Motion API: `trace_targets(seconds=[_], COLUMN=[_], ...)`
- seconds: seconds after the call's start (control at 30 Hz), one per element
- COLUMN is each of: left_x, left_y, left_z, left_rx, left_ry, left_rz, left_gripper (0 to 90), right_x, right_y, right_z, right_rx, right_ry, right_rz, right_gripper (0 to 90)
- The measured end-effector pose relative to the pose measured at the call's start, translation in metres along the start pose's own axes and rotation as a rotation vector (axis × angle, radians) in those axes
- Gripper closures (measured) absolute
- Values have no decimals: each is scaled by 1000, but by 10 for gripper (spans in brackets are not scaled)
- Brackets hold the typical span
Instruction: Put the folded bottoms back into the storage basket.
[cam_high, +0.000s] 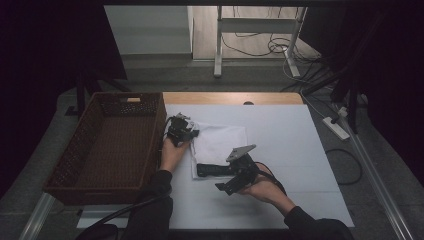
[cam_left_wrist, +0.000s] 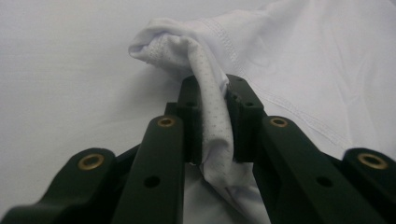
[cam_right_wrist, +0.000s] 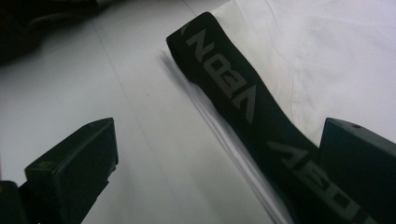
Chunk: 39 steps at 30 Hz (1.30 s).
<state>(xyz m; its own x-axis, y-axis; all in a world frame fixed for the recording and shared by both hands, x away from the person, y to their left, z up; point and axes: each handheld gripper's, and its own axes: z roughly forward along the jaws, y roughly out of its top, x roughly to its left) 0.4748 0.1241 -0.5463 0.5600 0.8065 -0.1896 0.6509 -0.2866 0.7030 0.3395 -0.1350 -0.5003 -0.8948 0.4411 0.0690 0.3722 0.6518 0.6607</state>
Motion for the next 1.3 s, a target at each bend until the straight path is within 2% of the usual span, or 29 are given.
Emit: trace_targets(seconds=[0.17, 0.27, 0.4, 0.57, 0.63, 0.73, 0.83, 0.93, 0.97, 1.0, 1.1, 1.2, 1.23, 1.3], left_x=[0, 0, 0, 1, 0, 1, 1, 1, 1, 1, 1, 1, 1, 1], left_y=[0, 0, 0, 0, 0, 0, 0, 0, 0, 0, -1, 0, 0, 0], left_z=[0, 0, 0, 0, 0, 0, 0, 0, 0, 0, 0, 0, 0, 0], left_rx=[-2, -3, -2, -2, -3, -1, -1, -2, -2, -3, -4, -3, -3, -4], left_ry=[-1, 3, -1, -5, -2, -4, -5, -4, -4, -5, -3, -4, -4, -3], left_rz=[-1, 3, -3, -5, -4, -5, -6, -5, -5, -6, -5, -5, -5, -5], left_gripper=[773, 773, 772, 771, 771, 771, 771, 771, 771, 771, 771, 771, 771, 771], right_x=[-2, -3, -3, -4, 0, 1, -1, -2, -2, -5, -10, -14, -14, -16], right_y=[4, 7, 8, 7, 6, 9, 10, 14, 14, 16, 18, 18, 18, 20], right_z=[9, 19, 30, 40, 44, 44, 44, 42, 42, 40, 37, 36, 36, 36], right_rx=[4, 34, 46, 92, 125, 156, 164, 200, 200, 199, 203, 197, 197, 200], right_ry=[6, 6, 8, 0, -56, -52, -44, -45, -45, -50, -62, -58, -58, -70], right_rz=[-18, -55, -95, -120, -206, -207, -215, -235, -235, -243, -274, -300, -300, -325], right_gripper=[0, 0, 0, 34, 69, 77, 93, 215, 215, 325, 468, 567, 567, 659])
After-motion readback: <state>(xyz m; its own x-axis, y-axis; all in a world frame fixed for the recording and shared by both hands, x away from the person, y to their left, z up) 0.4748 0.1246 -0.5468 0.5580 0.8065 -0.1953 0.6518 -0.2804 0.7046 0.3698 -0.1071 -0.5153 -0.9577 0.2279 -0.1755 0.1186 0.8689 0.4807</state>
